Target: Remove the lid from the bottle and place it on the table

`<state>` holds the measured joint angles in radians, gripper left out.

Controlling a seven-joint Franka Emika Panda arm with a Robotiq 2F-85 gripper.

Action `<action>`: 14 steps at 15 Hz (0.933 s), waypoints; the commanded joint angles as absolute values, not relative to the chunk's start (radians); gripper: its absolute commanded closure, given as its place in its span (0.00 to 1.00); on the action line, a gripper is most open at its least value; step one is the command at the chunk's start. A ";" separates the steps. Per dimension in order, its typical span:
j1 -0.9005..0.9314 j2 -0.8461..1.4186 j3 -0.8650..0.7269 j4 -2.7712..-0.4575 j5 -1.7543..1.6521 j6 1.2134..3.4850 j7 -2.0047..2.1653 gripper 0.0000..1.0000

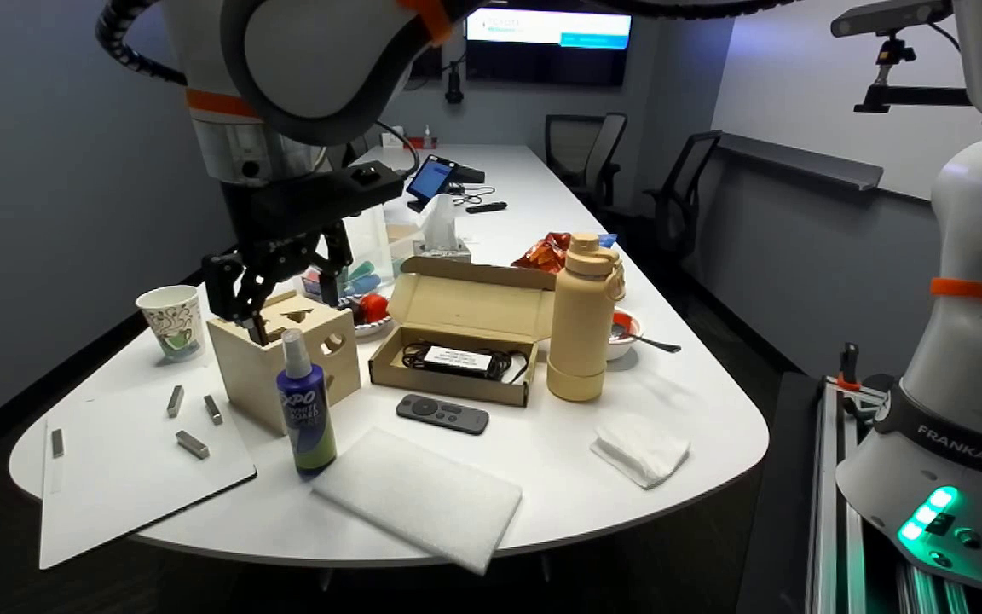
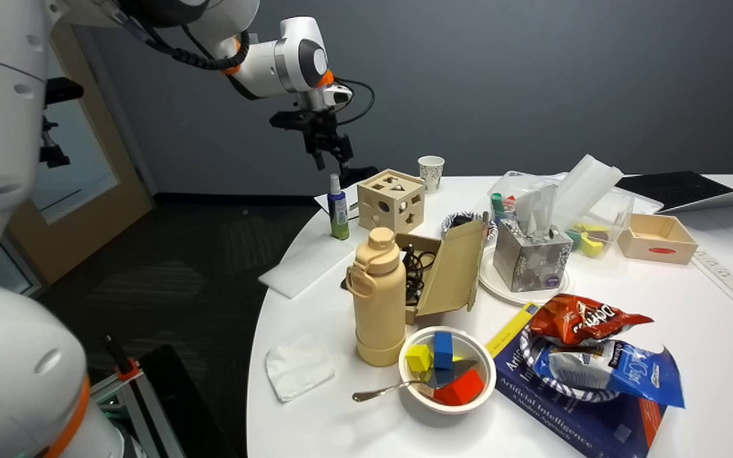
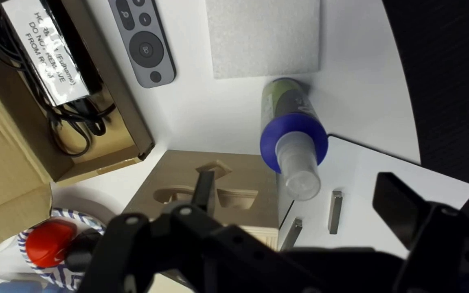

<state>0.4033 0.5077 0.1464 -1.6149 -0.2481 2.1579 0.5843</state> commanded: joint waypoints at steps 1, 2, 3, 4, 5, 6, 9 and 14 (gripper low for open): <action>0.427 0.552 0.126 -1.553 -0.235 2.156 0.591 0.00; 0.428 0.560 0.125 -1.549 -0.231 2.160 0.590 0.00; 0.427 0.566 0.123 -1.544 -0.231 2.161 0.589 0.00; 0.428 0.569 0.122 -1.542 -0.227 2.161 0.590 0.00; 0.428 0.573 0.119 -1.538 -0.227 2.161 0.590 0.00; 0.430 0.577 0.117 -1.533 -0.227 2.160 0.591 0.00; 0.429 0.584 0.115 -1.528 -0.222 2.161 0.587 0.19; 0.432 0.582 0.119 -1.522 -0.203 2.147 0.587 0.58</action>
<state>0.4137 0.5698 0.1308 -1.5566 -0.2298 2.1627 0.5843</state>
